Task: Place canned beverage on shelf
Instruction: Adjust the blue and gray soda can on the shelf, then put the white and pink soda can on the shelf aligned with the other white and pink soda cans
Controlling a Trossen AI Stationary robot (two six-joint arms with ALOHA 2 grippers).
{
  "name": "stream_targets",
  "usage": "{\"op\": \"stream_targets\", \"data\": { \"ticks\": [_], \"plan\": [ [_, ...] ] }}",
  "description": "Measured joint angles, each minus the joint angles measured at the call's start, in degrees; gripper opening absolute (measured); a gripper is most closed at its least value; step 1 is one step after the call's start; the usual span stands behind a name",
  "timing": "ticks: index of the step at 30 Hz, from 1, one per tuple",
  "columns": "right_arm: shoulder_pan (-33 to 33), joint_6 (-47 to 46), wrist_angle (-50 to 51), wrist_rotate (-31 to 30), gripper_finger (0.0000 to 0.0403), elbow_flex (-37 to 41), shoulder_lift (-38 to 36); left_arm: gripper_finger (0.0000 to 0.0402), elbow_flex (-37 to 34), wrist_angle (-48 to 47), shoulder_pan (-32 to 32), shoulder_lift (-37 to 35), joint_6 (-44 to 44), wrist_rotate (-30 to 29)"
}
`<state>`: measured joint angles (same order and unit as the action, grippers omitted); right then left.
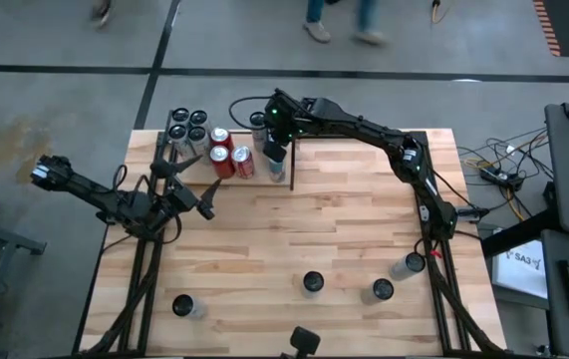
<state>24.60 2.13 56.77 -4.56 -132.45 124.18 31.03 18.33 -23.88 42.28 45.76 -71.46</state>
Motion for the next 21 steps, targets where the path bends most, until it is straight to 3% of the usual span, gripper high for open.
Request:
{"op": "stream_targets", "data": {
  "ticks": [12, 21],
  "plan": [
    [-0.8, 0.18, 0.38, 0.05, 0.0009, -1.0, -1.53, 0.0349, 0.0, -0.04, -0.03, 0.0, -2.21, 0.02],
    [-4.3, 2.0, 1.3, 0.01, 0.0009, -1.08, -5.08, 0.0349, 0.0, -0.42, -1.6, 0.04, -13.36, 0.1]
  ]
}}
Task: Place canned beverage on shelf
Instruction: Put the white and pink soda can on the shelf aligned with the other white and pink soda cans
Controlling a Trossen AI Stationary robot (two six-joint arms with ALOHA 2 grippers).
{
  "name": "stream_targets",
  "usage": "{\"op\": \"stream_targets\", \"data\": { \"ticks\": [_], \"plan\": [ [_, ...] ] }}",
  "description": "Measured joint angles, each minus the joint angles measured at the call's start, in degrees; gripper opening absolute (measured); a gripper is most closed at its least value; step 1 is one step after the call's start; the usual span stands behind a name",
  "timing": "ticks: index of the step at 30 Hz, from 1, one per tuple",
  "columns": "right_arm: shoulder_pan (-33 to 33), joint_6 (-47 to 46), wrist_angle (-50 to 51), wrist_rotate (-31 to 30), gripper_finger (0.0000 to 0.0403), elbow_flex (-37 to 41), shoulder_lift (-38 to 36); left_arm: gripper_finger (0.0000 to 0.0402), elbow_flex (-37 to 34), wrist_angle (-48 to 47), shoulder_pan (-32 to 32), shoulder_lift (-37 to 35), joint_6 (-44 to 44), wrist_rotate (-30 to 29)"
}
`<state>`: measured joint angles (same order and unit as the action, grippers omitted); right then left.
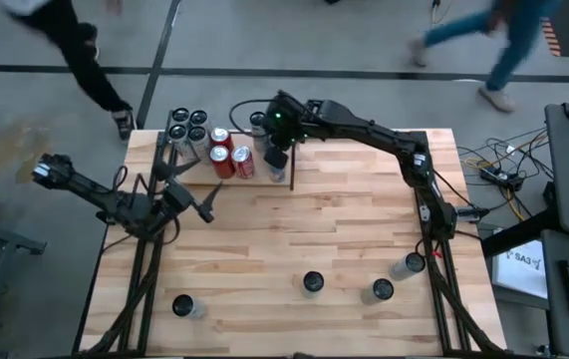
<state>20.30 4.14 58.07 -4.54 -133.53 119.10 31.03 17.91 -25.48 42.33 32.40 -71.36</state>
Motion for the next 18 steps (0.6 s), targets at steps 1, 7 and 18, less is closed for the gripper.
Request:
{"op": "stream_targets", "data": {
  "ticks": [1, 7, 18],
  "plan": [
    [-0.46, 0.17, 0.58, -0.01, 0.0009, -0.03, -0.6, 0.0349, 0.0, 0.0, -0.65, 0.0, -1.21, 0.01],
    [-4.12, 0.38, 3.07, -0.08, 0.0009, -0.05, -3.24, 0.0349, 1.58, 0.0, -5.7, 2.9, -7.26, 0.63],
    [-15.1, 1.89, 4.47, -0.1, 0.0009, 0.04, -3.92, 0.0349, 10.74, -6.33, -12.49, 15.2, -17.17, 6.06]
  ]
}}
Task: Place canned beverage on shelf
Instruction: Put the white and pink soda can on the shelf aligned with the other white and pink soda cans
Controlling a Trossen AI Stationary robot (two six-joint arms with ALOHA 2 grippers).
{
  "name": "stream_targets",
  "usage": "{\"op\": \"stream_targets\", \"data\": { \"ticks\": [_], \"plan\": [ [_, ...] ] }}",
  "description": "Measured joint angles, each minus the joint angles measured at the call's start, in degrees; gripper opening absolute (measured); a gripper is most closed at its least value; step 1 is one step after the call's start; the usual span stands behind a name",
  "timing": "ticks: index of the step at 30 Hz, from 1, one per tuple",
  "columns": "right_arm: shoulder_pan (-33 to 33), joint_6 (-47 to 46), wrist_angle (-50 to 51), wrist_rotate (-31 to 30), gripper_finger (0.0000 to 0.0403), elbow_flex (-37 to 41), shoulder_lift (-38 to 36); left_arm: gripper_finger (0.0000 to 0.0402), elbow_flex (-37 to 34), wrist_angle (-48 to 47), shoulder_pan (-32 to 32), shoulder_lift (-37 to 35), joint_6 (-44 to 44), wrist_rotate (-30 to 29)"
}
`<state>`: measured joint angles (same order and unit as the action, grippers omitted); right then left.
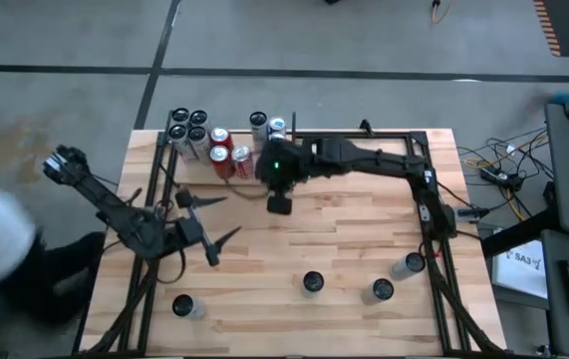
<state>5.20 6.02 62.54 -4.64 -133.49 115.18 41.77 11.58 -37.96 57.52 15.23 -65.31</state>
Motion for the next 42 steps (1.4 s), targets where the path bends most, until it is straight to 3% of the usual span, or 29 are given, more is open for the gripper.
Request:
{"op": "stream_targets", "data": {
  "ticks": [7, 14, 29, 36, 42],
  "plan": [
    [-7.39, -0.47, 2.42, -7.45, 0.0009, 0.04, -0.69, 0.0349, 12.99, -26.34, -2.6, 7.94, -17.25, 0.03],
    [-12.75, -3.43, 5.44, -9.04, 0.0009, 0.07, -2.66, 0.0349, 24.91, -53.84, -5.36, 16.71, -38.38, 1.78],
    [-18.13, -8.21, 10.95, -8.98, 0.0009, 0.27, -5.61, 0.0347, 51.84, -91.93, -8.39, 31.6, -60.61, 32.11],
    [-18.06, -8.76, 11.13, -9.0, 0.0009, 0.78, -6.34, 0.0338, 54.13, -98.77, -12.54, 32.99, -74.01, 47.21],
    [-18.06, -9.42, 11.11, -8.96, 0.0009, 1.5, -6.34, 0.0329, 53.95, -98.69, -18.16, 33.06, -85.29, 51.66]
  ]
}}
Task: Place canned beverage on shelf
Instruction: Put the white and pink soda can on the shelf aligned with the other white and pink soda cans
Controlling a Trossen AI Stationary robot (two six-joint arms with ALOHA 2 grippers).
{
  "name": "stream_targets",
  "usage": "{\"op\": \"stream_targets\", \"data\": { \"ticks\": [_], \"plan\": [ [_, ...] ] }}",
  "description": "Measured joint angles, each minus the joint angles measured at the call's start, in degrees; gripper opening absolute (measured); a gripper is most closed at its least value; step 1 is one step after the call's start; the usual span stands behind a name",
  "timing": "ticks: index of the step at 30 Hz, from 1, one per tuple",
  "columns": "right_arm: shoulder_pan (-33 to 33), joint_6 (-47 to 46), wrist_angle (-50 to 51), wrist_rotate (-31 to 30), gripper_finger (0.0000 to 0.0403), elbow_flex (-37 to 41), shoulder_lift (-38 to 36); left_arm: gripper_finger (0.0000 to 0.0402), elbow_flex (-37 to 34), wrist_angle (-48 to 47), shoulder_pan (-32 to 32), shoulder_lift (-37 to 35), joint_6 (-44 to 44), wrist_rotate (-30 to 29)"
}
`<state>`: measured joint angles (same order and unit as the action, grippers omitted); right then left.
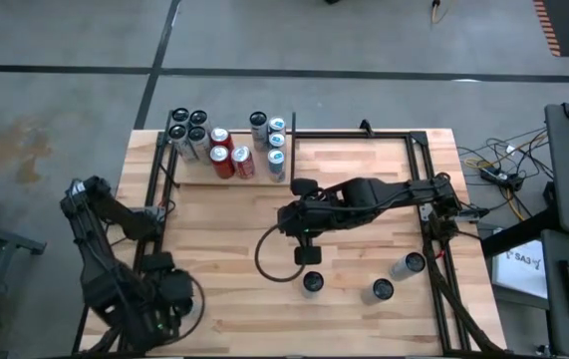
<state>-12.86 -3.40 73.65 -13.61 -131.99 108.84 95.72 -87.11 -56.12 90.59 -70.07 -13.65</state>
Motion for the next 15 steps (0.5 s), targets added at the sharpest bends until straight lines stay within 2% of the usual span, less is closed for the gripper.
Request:
{"op": "stream_targets", "data": {
  "ticks": [7, 15],
  "plan": [
    [0.0, -2.06, -0.13, 0.02, 0.0009, 1.31, 0.0, 0.0326, -0.15, 0.08, -4.5, 1.35, -8.74, -0.22],
    [0.0, -3.54, -0.2, 0.05, 0.0009, 1.62, 0.0, 0.0326, -0.17, 0.58, -5.13, 5.2, -8.41, -0.31]
  ]
}}
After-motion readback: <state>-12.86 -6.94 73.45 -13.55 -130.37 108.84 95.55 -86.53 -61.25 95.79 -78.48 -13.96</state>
